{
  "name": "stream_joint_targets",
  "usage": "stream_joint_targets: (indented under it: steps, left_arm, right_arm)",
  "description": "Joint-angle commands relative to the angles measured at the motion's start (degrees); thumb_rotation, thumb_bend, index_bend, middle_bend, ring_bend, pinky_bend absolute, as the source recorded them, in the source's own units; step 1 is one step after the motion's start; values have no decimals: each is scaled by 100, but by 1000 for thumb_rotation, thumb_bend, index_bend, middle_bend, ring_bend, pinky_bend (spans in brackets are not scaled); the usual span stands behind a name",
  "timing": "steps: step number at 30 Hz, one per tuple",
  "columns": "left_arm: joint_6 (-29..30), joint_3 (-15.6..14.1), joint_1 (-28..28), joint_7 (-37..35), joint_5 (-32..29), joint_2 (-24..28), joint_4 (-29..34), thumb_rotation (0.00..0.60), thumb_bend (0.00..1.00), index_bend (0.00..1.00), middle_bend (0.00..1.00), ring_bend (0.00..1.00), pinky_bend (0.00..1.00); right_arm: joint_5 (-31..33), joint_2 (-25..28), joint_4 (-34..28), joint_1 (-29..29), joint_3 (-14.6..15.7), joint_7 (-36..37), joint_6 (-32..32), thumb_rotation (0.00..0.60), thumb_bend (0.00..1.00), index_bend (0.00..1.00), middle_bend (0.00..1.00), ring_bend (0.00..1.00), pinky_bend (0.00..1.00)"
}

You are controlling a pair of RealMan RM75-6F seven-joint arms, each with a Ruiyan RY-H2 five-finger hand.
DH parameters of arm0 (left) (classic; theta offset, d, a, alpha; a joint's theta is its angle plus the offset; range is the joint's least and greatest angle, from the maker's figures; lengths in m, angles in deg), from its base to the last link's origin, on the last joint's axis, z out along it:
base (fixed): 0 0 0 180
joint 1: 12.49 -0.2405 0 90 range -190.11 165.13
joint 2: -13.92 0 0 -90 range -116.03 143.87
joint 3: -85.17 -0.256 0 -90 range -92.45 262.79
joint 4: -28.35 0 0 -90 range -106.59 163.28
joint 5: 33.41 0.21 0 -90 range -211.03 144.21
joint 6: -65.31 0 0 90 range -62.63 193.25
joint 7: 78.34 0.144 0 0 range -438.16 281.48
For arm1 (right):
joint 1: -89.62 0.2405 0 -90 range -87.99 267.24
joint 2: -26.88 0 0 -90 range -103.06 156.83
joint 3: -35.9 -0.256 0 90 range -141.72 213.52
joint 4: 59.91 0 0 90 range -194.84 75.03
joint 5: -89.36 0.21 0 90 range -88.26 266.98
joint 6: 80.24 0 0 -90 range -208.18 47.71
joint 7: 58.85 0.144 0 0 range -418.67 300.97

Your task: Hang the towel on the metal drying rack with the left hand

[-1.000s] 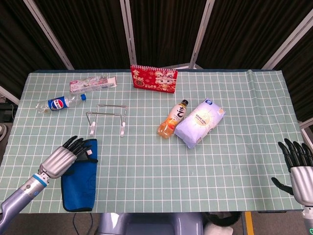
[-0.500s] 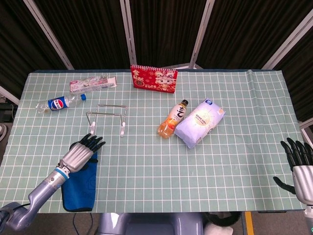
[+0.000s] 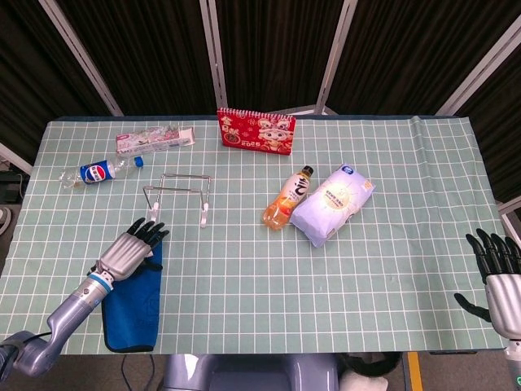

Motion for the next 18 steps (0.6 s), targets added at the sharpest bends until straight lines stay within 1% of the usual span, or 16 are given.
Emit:
stream_joint_targets:
  steps: [1, 3, 9, 12, 18]
  left_arm:
    - [-26, -19, 12, -18, 6, -3, -34, 600, 359, 125, 0, 0, 0]
    - [-67, -42, 27, -36, 9, 5, -43, 600, 415, 192, 0, 0, 0]
    - [-64, -112, 41, -132, 99, 59, -37, 600, 487, 321, 0, 0, 0]
    - [-22, -138, 33, -192, 146, 83, -59, 600, 519, 354, 0, 0, 0]
    - [-30, -162, 37, -283, 160, 98, -99, 600, 525, 387, 0, 0, 0]
  right_arm:
    - [4, -1, 3, 2, 0, 0, 4, 600, 0, 24, 0, 0, 0]
    - [11, 0, 3, 5, -1, 7, 11, 600, 0, 24, 0, 0, 0]
    - [22, -1, 7, 10, -2, 6, 24, 600, 0, 24, 0, 0, 0]
    - [29, -2, 7, 13, 0, 6, 35, 600, 0, 24, 0, 0, 0]
    - [24, -8, 2, 17, 6, -12, 42, 600, 0, 24, 0, 0, 0]
